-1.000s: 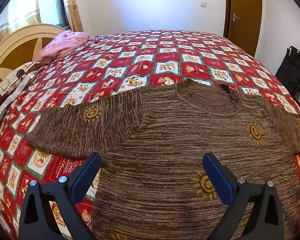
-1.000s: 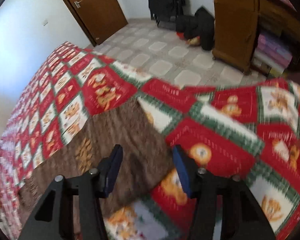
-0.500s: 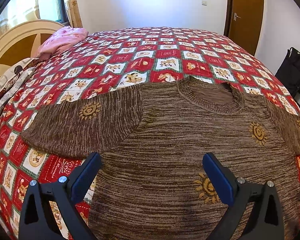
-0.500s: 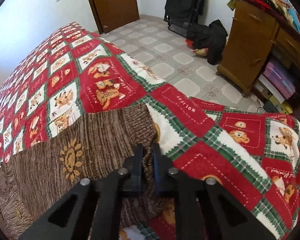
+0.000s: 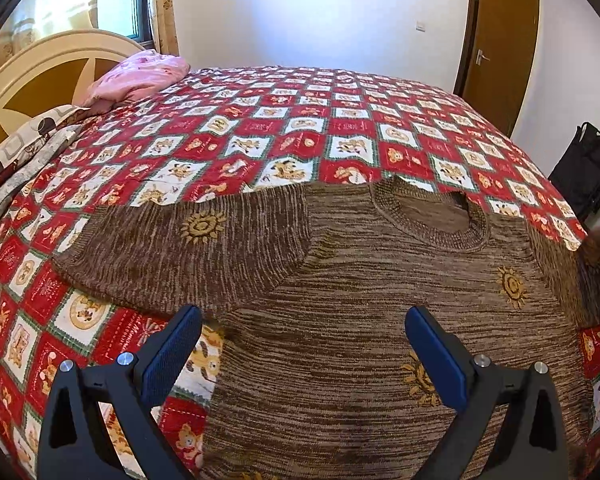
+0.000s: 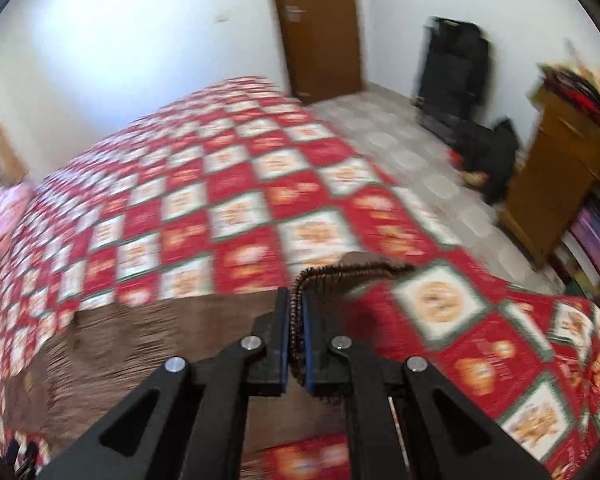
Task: Fold small clothes
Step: 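Grasp the sweater's sleeve cuff with the right tool, then fold the sleeve and side across the sweater body with the right tool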
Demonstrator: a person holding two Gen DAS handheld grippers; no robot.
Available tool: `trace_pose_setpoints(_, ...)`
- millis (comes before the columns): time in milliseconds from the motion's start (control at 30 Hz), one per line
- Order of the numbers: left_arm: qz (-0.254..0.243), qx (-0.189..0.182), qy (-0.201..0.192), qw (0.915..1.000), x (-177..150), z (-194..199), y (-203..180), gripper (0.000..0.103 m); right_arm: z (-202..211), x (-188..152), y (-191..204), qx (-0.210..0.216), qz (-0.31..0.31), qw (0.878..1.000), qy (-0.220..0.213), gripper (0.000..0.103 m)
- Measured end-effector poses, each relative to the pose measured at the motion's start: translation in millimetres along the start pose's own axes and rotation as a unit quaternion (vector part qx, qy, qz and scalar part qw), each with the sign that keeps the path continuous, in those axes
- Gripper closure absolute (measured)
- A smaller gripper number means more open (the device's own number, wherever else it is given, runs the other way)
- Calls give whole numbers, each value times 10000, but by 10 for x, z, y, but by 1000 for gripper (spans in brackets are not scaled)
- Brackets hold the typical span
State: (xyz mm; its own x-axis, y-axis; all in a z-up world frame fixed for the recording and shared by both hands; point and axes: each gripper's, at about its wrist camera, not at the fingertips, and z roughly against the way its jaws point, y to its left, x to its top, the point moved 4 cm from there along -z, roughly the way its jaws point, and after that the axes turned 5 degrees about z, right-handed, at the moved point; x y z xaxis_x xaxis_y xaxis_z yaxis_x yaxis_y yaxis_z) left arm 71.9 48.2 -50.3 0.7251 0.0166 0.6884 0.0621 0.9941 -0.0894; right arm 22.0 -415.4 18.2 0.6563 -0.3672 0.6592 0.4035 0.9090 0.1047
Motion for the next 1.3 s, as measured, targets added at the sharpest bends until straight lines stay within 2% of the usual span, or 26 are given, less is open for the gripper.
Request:
trace_pose_setpoints(133,18,22,-68,10000,23,32,66,1,-181,-179,778,645,348,9972,110,95)
trace_pose_setpoints(200,39,30,-85,10000,27,39,114,1,-358,-330,1163,745,582,9954,166,95)
trace_pose_setpoints(333,40,137,-103,9998,20,28,219,1,-696,-647,1631,836,772,9930,327,97)
trace_pose_setpoints(500,101,211,-37,9997,6,-42,334,1,-1023,-1020,1954,844,1027,9891,632,97)
trace_pose_setpoints(567,111,219,-16,9997,4,-67,352,1,-1103,-1136,1996,1107,1044,9851,804,97)
trace_pose_setpoints(633,86,231,-41,9997,6,-83,360,1,-1035,-1149,1935,1296,897,9846,753,95)
trace_pose_setpoints(667,73,235,-45,9997,7,-89,361,1,-968,-1107,1848,1355,768,9858,627,89)
trace_pose_setpoints(733,32,227,-60,9997,12,-105,347,1,-817,-1003,1639,1458,477,9877,311,63)
trace_pose_setpoints(767,14,228,-85,9997,14,-110,343,1,-729,-947,1486,1427,315,9892,138,34)
trace_pose_setpoints(800,5,231,-115,9997,19,-116,342,1,-647,-900,1334,1326,178,9910,-57,21)
trace_pose_setpoints(867,18,222,-152,9996,21,-139,334,1,-537,-867,1168,1112,184,9933,-252,22)
trace_pose_setpoints(967,126,124,7,9998,14,-224,308,1,-548,-874,1180,1009,587,9931,-46,42)
trace_pose_setpoints(1133,28,120,52,9999,-19,-191,272,1,-808,-1015,1540,862,1311,9873,253,42)
trace_pose_setpoints(1167,3,163,16,9999,-17,-169,289,1,-911,-1048,1611,719,1445,9862,369,45)
trace_pose_setpoints(1200,-3,204,-21,9998,-12,-150,311,1,-1011,-1073,1646,564,1537,9853,479,53)
trace_pose_setpoints(1233,11,244,-59,9997,-5,-135,341,1,-1117,-1107,1667,407,1600,9846,580,55)
trace_pose_setpoints(1300,80,283,-72,9995,15,-142,409,1,-1129,-1126,1663,239,1767,9833,357,60)
